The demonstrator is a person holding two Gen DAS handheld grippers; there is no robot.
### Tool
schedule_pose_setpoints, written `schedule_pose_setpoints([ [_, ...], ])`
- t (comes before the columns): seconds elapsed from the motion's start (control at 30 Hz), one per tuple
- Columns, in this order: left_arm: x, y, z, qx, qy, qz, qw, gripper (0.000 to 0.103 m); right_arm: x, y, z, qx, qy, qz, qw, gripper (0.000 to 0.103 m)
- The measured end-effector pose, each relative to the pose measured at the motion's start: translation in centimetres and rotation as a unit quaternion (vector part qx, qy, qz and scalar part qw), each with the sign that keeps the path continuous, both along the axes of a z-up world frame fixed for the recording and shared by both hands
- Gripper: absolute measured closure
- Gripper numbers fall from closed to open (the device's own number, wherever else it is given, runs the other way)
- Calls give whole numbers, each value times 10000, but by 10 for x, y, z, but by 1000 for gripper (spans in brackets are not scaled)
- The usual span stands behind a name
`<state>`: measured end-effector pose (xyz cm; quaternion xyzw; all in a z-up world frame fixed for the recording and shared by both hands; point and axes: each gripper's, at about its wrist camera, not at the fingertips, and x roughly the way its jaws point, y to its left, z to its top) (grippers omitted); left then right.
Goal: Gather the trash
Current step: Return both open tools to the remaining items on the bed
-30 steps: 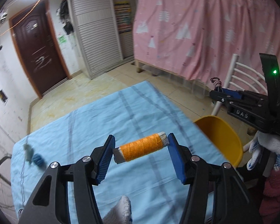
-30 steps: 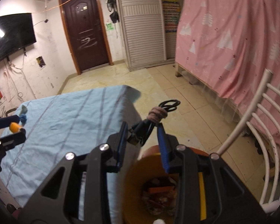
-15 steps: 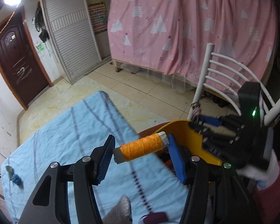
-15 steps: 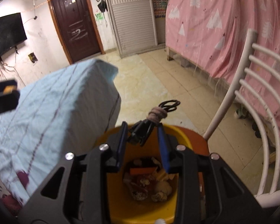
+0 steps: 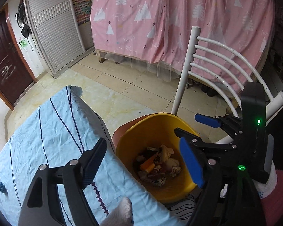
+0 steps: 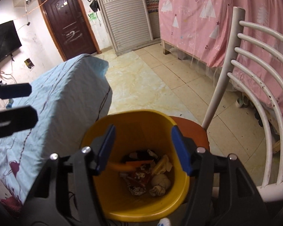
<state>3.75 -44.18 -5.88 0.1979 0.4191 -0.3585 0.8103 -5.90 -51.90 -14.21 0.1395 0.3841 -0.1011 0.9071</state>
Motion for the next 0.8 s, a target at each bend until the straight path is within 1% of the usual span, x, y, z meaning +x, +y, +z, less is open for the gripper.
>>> schedule_pose_setpoints([
  [0.13, 2, 6, 5, -31, -17, 64, 10000, 31, 1, 2, 4, -21, -27, 34, 10000, 44],
  [0.33, 13, 35, 18, -36, -190, 276, 9994, 31, 10, 15, 18, -121, -86, 167, 9997, 44],
  [0.53, 34, 83, 37, -110, -376, 708, 9967, 30, 32, 47, 40, -319, -192, 434, 9984, 44],
  [0.63, 46, 111, 43, -128, -471, 929, 9945, 29, 45, 67, 54, -497, -337, 498, 9970, 44],
  [0.77, 66, 153, 49, -180, -509, 1282, 9903, 29, 65, 100, 74, -631, -462, 780, 9939, 44],
  [0.8, 71, 163, 49, -195, -508, 1374, 9890, 29, 71, 107, 78, -669, -471, 843, 9931, 42],
])
